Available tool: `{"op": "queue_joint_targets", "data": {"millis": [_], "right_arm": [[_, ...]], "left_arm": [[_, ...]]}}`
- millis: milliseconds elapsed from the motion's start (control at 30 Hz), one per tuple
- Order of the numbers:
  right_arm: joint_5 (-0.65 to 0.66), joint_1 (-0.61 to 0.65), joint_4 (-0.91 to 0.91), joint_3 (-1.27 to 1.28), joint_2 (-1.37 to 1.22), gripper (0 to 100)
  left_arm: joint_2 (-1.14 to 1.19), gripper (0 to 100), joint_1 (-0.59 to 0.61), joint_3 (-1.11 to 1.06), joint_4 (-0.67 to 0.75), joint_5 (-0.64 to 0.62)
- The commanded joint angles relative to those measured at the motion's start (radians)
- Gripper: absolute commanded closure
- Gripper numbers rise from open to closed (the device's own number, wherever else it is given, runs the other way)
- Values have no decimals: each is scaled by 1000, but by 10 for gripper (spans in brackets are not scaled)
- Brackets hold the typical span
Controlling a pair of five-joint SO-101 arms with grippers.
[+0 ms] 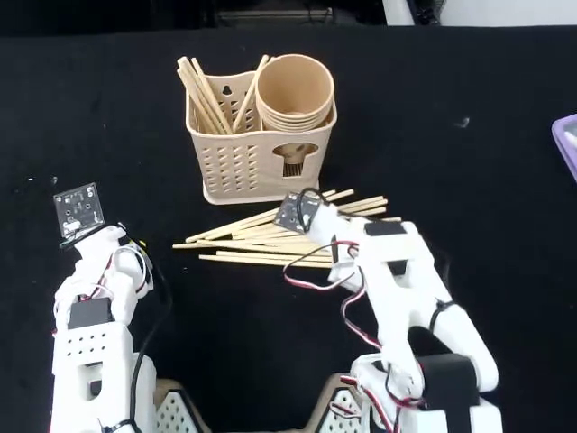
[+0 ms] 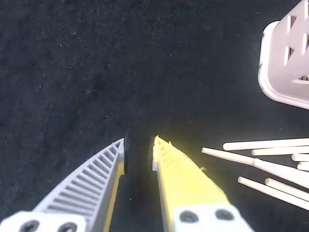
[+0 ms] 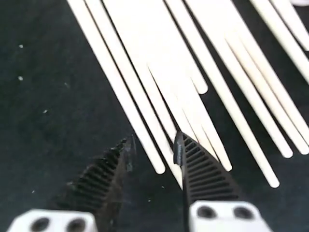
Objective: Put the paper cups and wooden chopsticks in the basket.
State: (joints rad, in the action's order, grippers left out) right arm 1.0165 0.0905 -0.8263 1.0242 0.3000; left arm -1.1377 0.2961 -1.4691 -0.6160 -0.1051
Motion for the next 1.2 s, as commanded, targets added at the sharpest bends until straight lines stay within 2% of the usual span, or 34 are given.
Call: {"op": "queue_joint_targets", "data": {"millis": [0, 67, 367, 567, 667, 733, 933, 1167], "right_arm": [[-15, -6, -21, -35, -21, 926], [-11, -2, -69, -56, -18, 988], [-12, 25, -334, -107, 179, 988], [-49, 78, -229, -2, 260, 982], [-143, 94, -149, 30, 260, 894], [-155, 94, -137, 28, 243, 835], [-155, 92, -129, -35, 116, 890], [-152, 94, -132, -74, -21, 892]], "left_arm": [[-12, 891, -5, 7, 17, -6], [-12, 891, -5, 7, 17, -6], [-12, 891, -5, 7, 17, -6], [-12, 891, -5, 7, 17, -6], [-12, 891, -5, 7, 17, -6], [-12, 891, -5, 7, 17, -6], [-12, 891, -5, 7, 17, -6], [-12, 891, -5, 7, 17, -6]]}}
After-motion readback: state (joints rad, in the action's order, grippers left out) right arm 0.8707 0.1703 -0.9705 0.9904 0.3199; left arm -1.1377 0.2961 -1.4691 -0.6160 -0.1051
